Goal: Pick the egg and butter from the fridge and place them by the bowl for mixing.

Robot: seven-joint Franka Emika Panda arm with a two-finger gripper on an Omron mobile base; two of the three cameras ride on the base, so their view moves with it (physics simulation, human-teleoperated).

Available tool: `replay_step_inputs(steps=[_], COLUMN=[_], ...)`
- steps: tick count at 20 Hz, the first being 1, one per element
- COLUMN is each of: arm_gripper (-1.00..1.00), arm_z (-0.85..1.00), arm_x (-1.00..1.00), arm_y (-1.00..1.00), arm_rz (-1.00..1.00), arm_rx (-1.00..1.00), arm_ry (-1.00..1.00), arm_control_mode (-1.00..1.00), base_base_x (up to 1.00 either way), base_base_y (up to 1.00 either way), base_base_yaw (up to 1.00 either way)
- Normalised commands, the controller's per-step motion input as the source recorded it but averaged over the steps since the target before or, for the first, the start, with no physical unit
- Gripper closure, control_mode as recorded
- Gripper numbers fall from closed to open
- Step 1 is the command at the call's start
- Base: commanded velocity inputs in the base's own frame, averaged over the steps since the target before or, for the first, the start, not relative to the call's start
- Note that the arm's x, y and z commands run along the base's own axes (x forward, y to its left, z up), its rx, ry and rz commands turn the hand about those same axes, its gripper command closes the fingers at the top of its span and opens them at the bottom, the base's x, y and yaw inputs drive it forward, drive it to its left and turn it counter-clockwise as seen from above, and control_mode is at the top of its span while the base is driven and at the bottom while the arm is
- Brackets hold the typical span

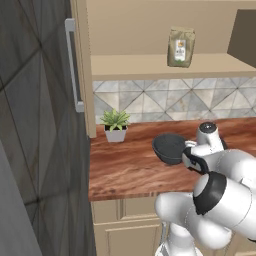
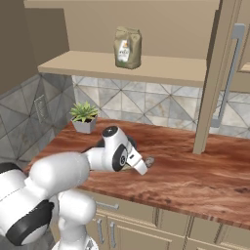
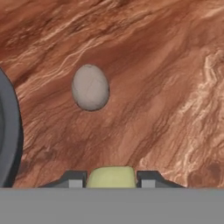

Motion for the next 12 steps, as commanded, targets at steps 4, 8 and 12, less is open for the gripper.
replay_step_inputs(steps=[4, 8, 12], arm_gripper=[1.0, -1.0, -1.0], arm_z=[-0.12, -0.06, -0.1], arm_x=[0.08, 0.08, 0.34], arm_y=[-0.01, -0.06, -0.03], arm_rz=[0.0, 0.0, 0.0], arm_rx=[0.0, 0.0, 0.0], arm_ry=[-0.03, -0.04, 0.0], arm_control_mode=[-1.0, -1.0, -1.0], base_base_x=[0.0, 0.0, 0.0], base_base_y=[0.0, 0.0, 0.0], base_base_yaw=[0.0, 0.0, 0.0])
